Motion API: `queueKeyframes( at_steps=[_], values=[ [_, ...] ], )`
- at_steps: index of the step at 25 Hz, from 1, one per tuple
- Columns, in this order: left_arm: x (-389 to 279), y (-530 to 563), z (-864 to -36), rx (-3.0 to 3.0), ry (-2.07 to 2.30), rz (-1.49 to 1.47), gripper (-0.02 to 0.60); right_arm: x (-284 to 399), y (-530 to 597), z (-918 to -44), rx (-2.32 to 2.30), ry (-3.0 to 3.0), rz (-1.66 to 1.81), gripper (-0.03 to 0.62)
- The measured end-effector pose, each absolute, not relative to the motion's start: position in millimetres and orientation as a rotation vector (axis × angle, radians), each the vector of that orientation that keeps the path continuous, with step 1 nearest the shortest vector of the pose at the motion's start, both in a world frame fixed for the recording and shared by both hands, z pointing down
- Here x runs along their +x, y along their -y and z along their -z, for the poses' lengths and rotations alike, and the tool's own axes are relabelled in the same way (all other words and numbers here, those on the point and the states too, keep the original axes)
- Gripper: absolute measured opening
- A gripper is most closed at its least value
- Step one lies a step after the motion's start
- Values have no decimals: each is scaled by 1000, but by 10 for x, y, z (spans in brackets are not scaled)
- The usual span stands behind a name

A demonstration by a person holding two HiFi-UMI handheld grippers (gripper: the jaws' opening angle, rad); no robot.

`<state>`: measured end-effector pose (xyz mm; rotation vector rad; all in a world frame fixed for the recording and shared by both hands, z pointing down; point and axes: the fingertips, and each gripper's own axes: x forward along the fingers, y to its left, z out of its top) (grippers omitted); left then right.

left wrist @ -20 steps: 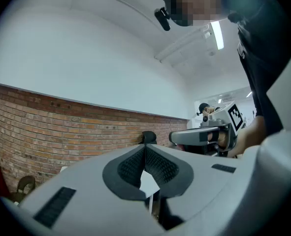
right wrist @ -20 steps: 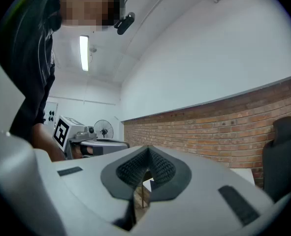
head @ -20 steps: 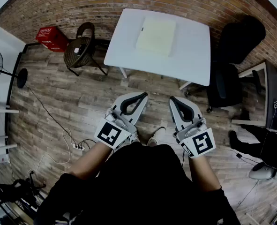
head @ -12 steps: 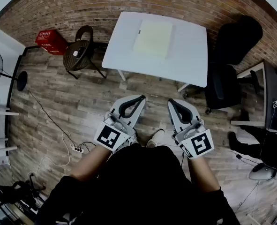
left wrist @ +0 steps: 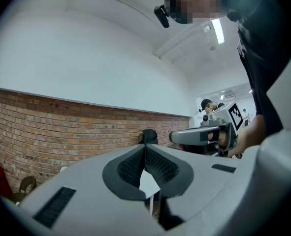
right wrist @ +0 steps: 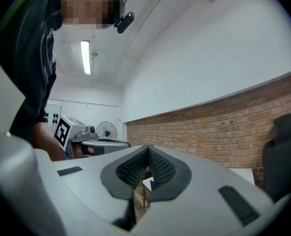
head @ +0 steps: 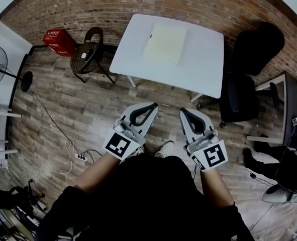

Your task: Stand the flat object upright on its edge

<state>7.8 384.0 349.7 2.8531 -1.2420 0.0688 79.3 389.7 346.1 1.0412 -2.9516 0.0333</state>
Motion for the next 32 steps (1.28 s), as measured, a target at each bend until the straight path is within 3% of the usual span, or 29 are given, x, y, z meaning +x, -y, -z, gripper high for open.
queueKeyframes(
  at_steps=[16,32],
  values=[
    [210,-3675,-3637,2766,1352,-78,20,1009,-3754,-3655,917,2983,-60,-5],
    [-753,-2449,-3761,2793,1256,-16,20,51,-2612,-3819,974,2873,-88,-5]
  ],
)
